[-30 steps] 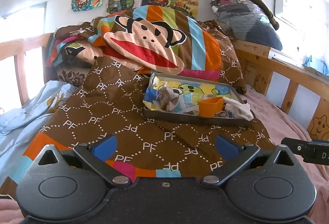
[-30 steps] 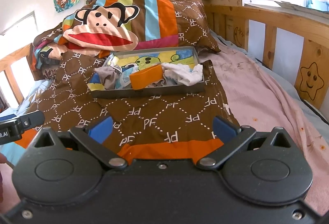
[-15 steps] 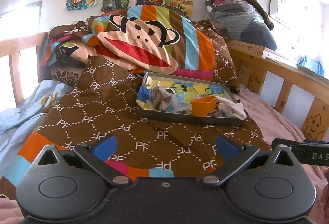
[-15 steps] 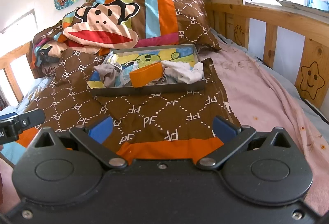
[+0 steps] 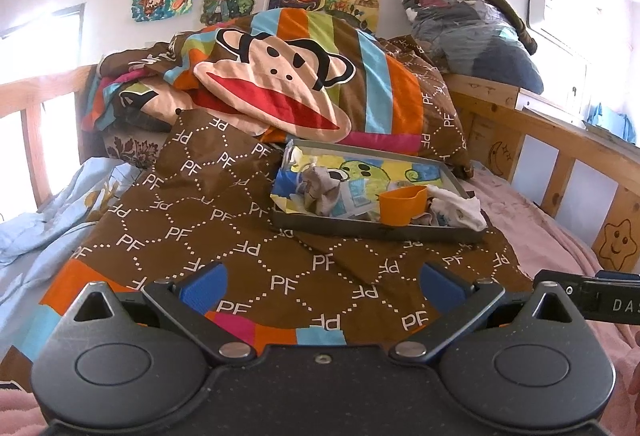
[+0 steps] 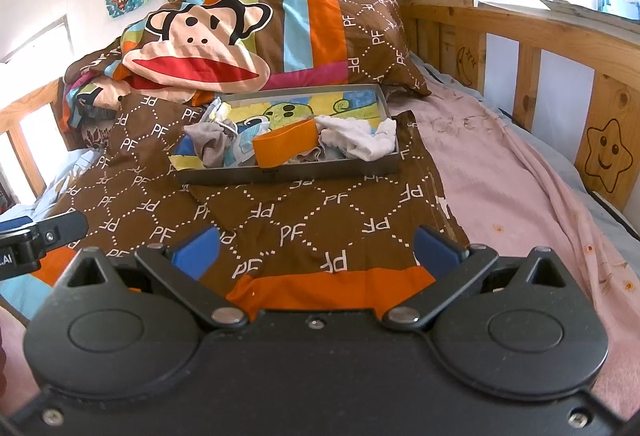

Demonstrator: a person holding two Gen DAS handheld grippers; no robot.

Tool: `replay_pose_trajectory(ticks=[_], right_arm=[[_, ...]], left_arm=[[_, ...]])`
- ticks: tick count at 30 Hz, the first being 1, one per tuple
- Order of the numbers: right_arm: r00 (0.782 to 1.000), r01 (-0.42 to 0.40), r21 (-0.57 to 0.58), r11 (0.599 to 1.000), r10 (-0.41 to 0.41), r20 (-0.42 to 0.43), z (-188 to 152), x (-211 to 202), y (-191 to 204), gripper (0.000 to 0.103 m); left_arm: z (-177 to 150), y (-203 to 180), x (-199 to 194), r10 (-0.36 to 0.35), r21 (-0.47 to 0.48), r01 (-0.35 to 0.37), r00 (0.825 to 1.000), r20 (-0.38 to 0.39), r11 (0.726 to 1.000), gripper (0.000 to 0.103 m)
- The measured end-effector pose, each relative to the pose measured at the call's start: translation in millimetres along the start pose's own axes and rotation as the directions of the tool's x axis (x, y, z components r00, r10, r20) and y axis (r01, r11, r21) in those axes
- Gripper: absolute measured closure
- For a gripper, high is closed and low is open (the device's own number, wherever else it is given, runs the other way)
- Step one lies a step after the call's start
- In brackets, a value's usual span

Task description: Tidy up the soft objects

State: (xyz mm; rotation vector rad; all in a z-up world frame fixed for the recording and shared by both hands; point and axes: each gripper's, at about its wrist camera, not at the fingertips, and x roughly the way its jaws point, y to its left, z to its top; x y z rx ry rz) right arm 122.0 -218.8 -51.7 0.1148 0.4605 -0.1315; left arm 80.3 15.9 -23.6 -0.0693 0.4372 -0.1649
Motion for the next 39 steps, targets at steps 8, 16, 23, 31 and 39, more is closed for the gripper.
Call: replay_pose_trajectory(ticks=[8,16,23,31,39], right_arm=[[1.0,0.0,0.0,1.0,0.0,0.0,0.1,0.1,0.3,0.0],[1.0,0.0,0.0,1.0,0.0,0.0,0.2,0.2,0.5,0.0],[1.0,0.001,0.0,1.0,-0.001,-0.001,0.2,-0.2,0.5,0.0],[1.0,0.001,0.0,1.0,-0.001,-0.001,0.3,0.0,0.7,0.0],[1.0,0.001,0.001,1.0,-0.001,-0.001,0.3,-0.5,0.8,0.0]], left_arm=[[-0.2,-0.8,0.1,0.002,0.004,-0.002,1.0,0.001,1.0,0.001],[-0.4,-2.4,0.2,0.003,0.006,-0.003,1.0,0.0,1.0,0.001],[-0.2,-1.9,0.2,0.002,0.007,-0.002,1.0,0.0,1.0,0.001],[-0.8,-2.9,0.3,0.004,0.008,-0.004,1.0,-0.001,1.0,0.001],[-0.7,-3.0,0.3,0.004,0.009,-0.004,1.0,-0.001,1.0,0.001]])
